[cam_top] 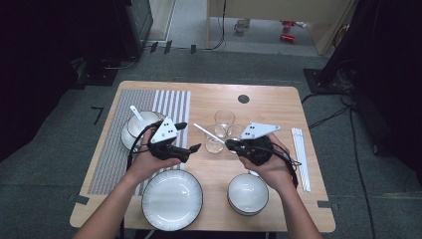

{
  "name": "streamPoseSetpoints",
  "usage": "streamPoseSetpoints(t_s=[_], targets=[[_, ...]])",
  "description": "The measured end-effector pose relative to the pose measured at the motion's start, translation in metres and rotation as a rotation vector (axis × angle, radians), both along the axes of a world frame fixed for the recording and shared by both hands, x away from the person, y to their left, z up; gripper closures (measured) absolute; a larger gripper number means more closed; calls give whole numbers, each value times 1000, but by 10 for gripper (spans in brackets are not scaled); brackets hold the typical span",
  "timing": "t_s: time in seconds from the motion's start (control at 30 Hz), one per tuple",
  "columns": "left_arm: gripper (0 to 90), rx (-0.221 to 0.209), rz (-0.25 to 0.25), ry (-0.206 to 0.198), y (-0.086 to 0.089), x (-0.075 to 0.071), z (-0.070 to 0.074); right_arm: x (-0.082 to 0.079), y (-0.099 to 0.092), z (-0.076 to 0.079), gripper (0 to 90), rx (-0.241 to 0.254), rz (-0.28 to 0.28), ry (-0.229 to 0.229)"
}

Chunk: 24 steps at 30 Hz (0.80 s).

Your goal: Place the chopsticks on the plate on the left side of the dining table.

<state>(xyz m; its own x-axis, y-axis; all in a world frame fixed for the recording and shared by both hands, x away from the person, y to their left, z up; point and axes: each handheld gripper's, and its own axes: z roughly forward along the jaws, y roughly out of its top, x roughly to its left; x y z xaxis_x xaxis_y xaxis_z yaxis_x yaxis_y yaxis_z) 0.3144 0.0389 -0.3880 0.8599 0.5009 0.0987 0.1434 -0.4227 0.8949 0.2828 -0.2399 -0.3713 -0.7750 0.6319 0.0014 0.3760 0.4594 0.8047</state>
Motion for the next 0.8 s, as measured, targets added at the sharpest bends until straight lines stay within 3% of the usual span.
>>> streamPoseSetpoints(t_s=[0.27,0.43,0.8], targets=[[238,55,-38,-34,-12,-5,-5,-4,18,4,865,-30,69,30],[360,80,-49,-72,-16,-9,-7,-6,22,9,865,-31,101,55],[485,169,-98,-108,-19,-13,-13,-5,22,10,865,-58,127,85]])
